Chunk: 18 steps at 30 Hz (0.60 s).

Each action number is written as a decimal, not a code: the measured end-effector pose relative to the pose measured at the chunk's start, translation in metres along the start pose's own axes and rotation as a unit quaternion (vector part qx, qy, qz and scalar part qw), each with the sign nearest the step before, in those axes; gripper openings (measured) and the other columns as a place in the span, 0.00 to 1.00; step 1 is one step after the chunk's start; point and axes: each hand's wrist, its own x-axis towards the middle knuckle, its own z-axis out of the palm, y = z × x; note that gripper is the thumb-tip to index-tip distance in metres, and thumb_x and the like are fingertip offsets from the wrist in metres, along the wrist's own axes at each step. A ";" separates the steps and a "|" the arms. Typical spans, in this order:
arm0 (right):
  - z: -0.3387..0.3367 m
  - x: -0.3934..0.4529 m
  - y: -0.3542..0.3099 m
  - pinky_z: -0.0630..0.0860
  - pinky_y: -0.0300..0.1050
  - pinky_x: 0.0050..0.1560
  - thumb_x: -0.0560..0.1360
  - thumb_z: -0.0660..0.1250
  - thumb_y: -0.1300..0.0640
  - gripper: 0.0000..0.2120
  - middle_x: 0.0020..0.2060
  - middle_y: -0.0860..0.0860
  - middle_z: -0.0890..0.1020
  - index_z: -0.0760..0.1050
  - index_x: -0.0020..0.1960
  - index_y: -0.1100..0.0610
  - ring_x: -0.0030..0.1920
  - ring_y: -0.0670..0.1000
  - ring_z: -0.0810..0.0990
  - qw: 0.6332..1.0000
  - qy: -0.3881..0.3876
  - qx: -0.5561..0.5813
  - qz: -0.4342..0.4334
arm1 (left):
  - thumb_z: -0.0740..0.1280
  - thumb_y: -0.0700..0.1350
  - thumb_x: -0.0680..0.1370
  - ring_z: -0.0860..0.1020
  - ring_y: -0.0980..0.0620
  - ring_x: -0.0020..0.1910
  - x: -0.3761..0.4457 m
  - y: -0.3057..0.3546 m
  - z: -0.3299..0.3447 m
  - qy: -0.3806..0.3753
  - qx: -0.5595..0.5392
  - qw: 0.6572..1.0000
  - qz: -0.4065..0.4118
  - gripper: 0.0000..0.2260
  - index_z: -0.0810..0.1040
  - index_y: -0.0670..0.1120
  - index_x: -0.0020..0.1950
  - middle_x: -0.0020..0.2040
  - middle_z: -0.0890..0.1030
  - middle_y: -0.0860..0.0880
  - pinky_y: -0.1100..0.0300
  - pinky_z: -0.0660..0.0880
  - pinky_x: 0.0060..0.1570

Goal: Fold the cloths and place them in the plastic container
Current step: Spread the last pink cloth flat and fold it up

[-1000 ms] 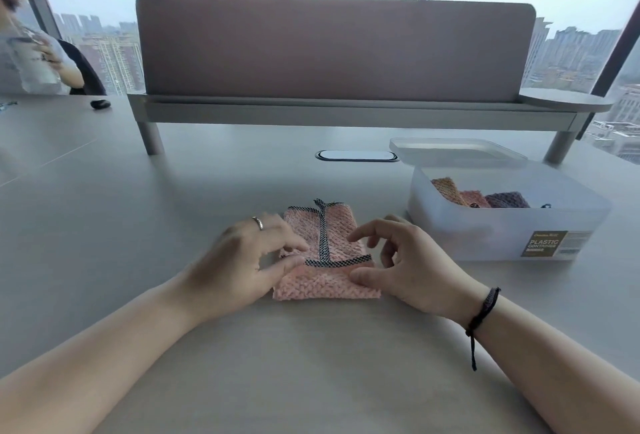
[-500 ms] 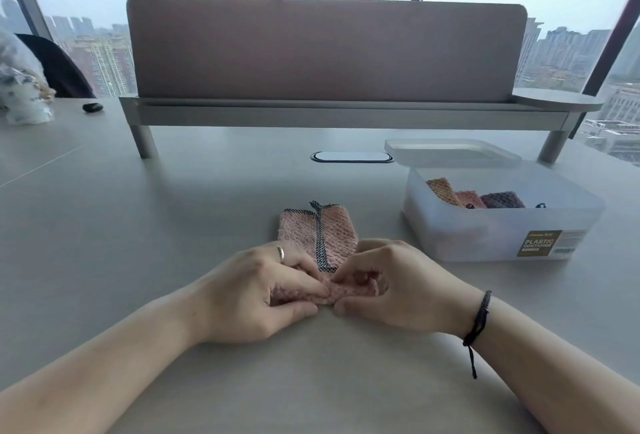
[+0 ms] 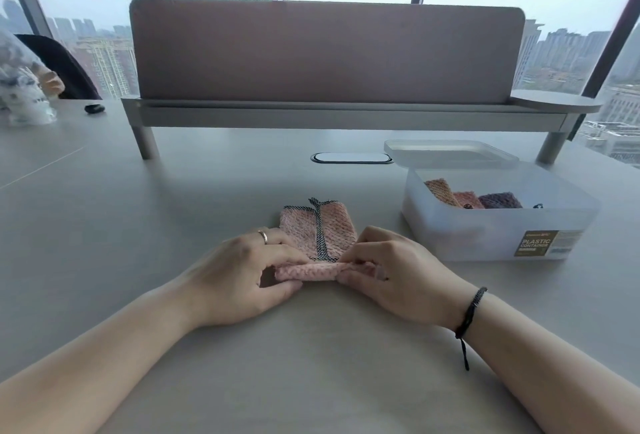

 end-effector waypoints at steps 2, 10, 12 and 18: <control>0.000 0.000 0.002 0.73 0.40 0.53 0.72 0.67 0.34 0.18 0.49 0.40 0.75 0.81 0.56 0.42 0.50 0.42 0.74 1.000 0.005 -0.006 0.001 | 0.70 0.50 0.74 0.80 0.63 0.52 0.001 -0.001 0.000 0.011 -0.007 1.000 -0.002 0.12 0.83 0.54 0.56 0.52 0.81 0.60 0.60 0.77 0.53; -0.002 0.002 0.003 0.74 0.44 0.52 0.70 0.66 0.48 0.14 0.47 0.40 0.81 0.80 0.55 0.43 0.49 0.45 0.76 0.999 0.022 -0.035 0.003 | 0.74 0.43 0.75 0.81 0.57 0.40 0.001 -0.004 -0.005 0.047 -0.031 0.996 -0.064 0.03 0.84 0.52 0.47 0.39 0.83 0.55 0.70 0.71 0.37; -0.003 0.002 0.003 0.75 0.46 0.49 0.70 0.65 0.49 0.13 0.44 0.42 0.82 0.80 0.54 0.44 0.46 0.46 0.75 0.999 0.038 -0.030 0.011 | 0.74 0.43 0.75 0.82 0.59 0.41 0.000 -0.004 -0.005 0.052 -0.043 0.995 -0.077 0.04 0.85 0.52 0.47 0.40 0.85 0.57 0.66 0.74 0.39; -0.002 0.002 0.004 0.68 0.33 0.35 0.74 0.71 0.48 0.06 0.36 0.46 0.81 0.81 0.50 0.45 0.32 0.39 0.74 0.993 0.086 0.054 0.060 | 0.75 0.43 0.74 0.78 0.52 0.31 0.000 -0.002 -0.002 0.090 -0.115 0.980 -0.132 0.06 0.84 0.52 0.48 0.36 0.84 0.51 0.62 0.74 0.34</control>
